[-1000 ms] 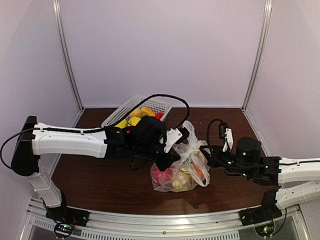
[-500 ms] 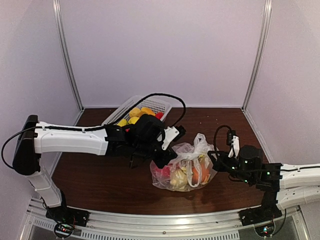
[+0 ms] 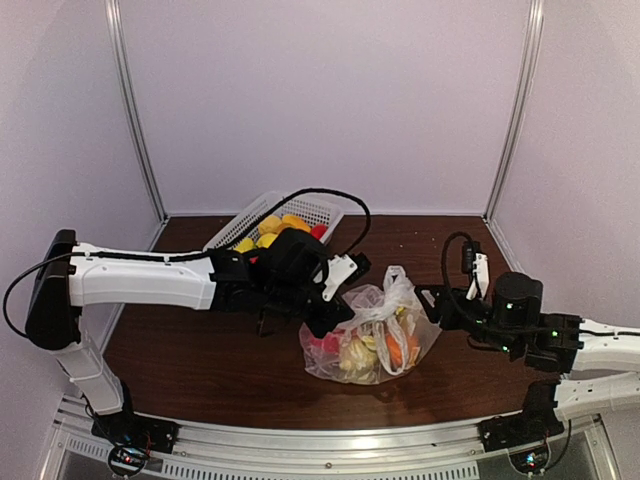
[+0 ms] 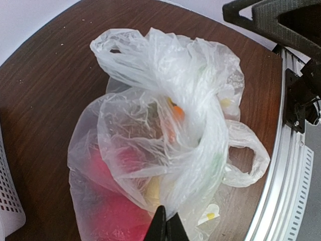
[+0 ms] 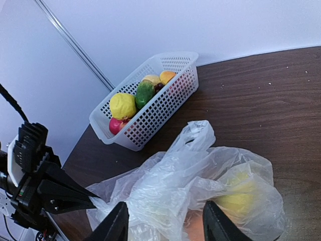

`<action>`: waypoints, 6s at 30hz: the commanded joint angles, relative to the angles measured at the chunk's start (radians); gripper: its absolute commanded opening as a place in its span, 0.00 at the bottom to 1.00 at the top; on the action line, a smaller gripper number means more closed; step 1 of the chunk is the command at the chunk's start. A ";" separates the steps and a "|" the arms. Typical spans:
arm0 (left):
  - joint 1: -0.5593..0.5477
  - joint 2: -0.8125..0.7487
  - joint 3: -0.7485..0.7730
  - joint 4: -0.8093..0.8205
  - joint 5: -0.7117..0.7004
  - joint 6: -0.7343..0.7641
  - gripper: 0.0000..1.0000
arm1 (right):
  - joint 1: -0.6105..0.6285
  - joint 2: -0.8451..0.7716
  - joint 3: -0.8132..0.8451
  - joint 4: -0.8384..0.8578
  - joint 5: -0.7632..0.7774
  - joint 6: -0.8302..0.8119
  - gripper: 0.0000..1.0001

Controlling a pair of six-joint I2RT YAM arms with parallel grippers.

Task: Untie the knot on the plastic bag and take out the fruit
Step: Untie the bag handles from the takeout bag.

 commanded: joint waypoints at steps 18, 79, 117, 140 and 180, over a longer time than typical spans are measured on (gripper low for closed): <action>0.005 -0.018 -0.018 0.016 0.021 0.016 0.00 | -0.001 0.325 0.234 -0.166 -0.029 -0.150 0.69; 0.056 -0.061 -0.044 0.060 0.060 0.023 0.22 | -0.114 0.167 0.057 -0.017 -0.154 -0.080 0.00; -0.038 0.102 0.148 -0.013 -0.117 0.114 0.05 | -0.086 0.132 0.034 -0.021 -0.053 -0.015 0.00; 0.073 0.030 0.095 -0.008 -0.070 0.005 0.00 | -0.118 -0.002 -0.054 -0.154 0.146 0.105 0.00; 0.112 0.002 0.066 0.043 0.108 0.012 0.00 | -0.191 0.395 0.546 -0.561 -0.162 -0.317 0.61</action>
